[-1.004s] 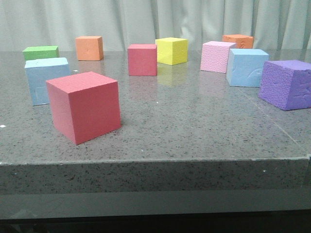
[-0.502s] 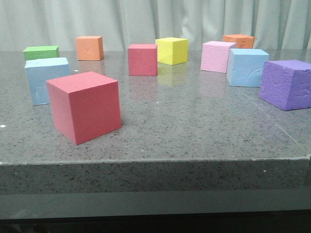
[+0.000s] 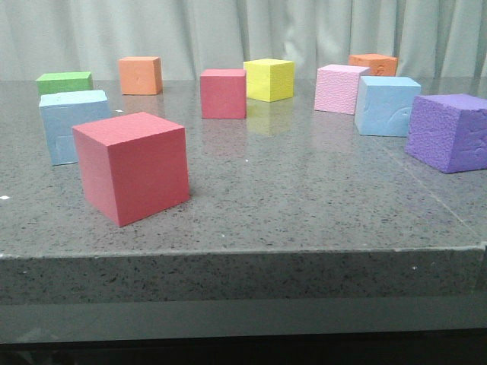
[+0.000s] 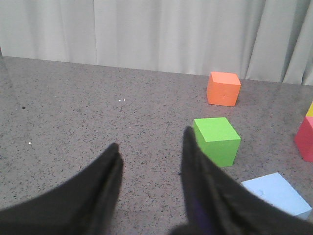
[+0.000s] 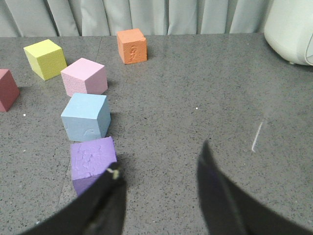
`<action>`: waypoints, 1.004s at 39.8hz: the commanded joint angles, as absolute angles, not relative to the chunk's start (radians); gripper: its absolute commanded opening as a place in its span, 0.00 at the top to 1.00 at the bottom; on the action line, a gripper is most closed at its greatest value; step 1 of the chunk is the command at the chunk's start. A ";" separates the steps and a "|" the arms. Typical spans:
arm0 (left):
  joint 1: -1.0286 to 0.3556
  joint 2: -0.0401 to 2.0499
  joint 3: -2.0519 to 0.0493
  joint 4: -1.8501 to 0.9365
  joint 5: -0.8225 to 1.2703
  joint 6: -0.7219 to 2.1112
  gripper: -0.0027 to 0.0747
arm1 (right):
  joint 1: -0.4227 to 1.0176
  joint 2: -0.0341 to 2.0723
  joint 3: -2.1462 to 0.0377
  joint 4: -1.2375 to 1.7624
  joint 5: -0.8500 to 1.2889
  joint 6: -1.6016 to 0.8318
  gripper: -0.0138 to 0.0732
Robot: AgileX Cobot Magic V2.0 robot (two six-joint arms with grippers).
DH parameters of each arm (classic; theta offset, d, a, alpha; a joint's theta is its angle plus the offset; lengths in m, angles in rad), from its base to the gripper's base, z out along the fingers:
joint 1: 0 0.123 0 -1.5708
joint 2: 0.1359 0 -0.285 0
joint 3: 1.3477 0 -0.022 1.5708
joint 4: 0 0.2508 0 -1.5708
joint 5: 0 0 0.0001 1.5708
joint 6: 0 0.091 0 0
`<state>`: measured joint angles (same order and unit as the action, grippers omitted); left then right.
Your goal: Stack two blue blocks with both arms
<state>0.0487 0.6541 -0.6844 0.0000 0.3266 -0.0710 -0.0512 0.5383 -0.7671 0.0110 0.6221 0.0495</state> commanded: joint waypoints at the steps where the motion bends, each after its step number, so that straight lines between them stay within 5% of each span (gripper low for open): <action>1: 0.051 0.659 -0.721 -0.010 0.238 -0.073 0.18 | -0.056 0.548 -0.804 0.000 0.539 0.044 0.25; 4: 0.051 0.659 -0.721 -0.010 0.236 -0.073 0.05 | -0.056 0.548 -0.804 0.000 0.539 0.044 0.20; 21: 0.051 0.659 -0.721 -0.010 0.220 -0.073 0.21 | -0.056 0.590 -0.822 0.111 0.372 0.045 0.15; 40: 0.051 0.659 -0.721 -0.010 0.220 -0.073 0.24 | -0.056 1.142 -1.215 0.117 0.691 0.058 0.15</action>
<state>0.0487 0.6541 -0.6844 0.0000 0.3092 -0.0710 -0.0512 1.0696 -1.1109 0.1101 0.6749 0.0524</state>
